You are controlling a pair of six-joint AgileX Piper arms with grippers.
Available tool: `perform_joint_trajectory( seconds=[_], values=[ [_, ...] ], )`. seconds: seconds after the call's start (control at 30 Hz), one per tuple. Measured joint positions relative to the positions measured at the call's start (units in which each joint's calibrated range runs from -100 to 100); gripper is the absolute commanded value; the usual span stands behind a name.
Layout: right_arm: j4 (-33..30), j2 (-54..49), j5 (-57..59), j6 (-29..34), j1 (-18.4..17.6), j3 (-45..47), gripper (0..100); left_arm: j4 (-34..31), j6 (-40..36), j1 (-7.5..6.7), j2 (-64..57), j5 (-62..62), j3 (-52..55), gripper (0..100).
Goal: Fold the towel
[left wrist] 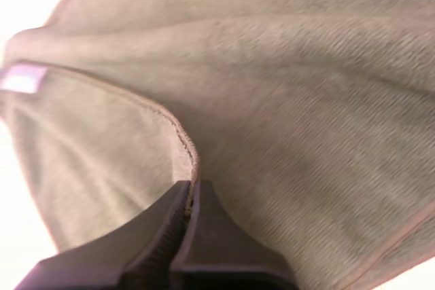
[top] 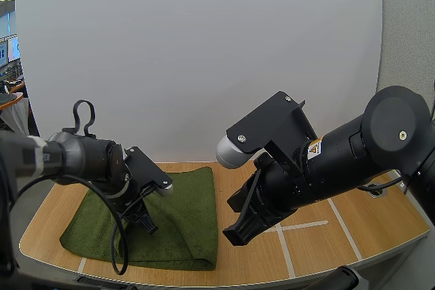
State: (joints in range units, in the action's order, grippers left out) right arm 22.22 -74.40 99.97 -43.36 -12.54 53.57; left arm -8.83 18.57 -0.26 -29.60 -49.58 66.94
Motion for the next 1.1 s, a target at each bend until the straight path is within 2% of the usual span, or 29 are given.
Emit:
perform_joint_trajectory(
  seconds=[0.2, 0.27, 0.37, 0.47, 0.53, 0.67, 0.73, 0.93, 1.1],
  values=[
    [0.0, 0.0, 0.0, 0.0, 0.0, 0.0, 0, -3.8, -2.1, 0.08, -3.4, -1.8, 0.0, 0],
    [0.0, 0.0, 0.0, 0.0, 0.0, 0.0, 0, -4.8, -2.7, 0.79, -4.9, -1.9, 0.0, 0],
    [0.0, 0.0, 0.0, 0.0, 0.0, 0.0, 0, -5.0, -1.3, 4.19, -6.9, -1.9, 0.0, 0],
    [0.0, 0.0, 0.0, 0.0, 0.0, 0.0, 0, -5.1, 0.1, 6.35, -7.7, -1.9, -0.3, 0],
    [0.0, 0.0, 0.0, 0.0, 0.0, 0.0, 0, -5.1, 0.7, 6.92, -7.8, -2.1, -0.5, 0],
    [0.0, 0.0, 0.0, 0.0, 0.0, 0.0, 0, -5.1, 3.1, 10.95, -8.8, -2.3, -2.8, 0],
    [0.0, 0.0, 0.0, 0.0, 0.0, 0.0, 0, -5.1, 3.6, 11.55, -8.8, -2.3, -3.3, 0],
    [0.0, 0.0, 0.0, 0.0, 0.0, 0.0, 0, -2.2, 8.5, 15.05, -8.8, -2.6, -5.4, 0],
    [0.0, 0.0, 0.0, 0.0, 0.0, 0.0, 0, -0.9, 10.9, 16.42, -8.8, -3.3, -5.4, 0]
  ],
)
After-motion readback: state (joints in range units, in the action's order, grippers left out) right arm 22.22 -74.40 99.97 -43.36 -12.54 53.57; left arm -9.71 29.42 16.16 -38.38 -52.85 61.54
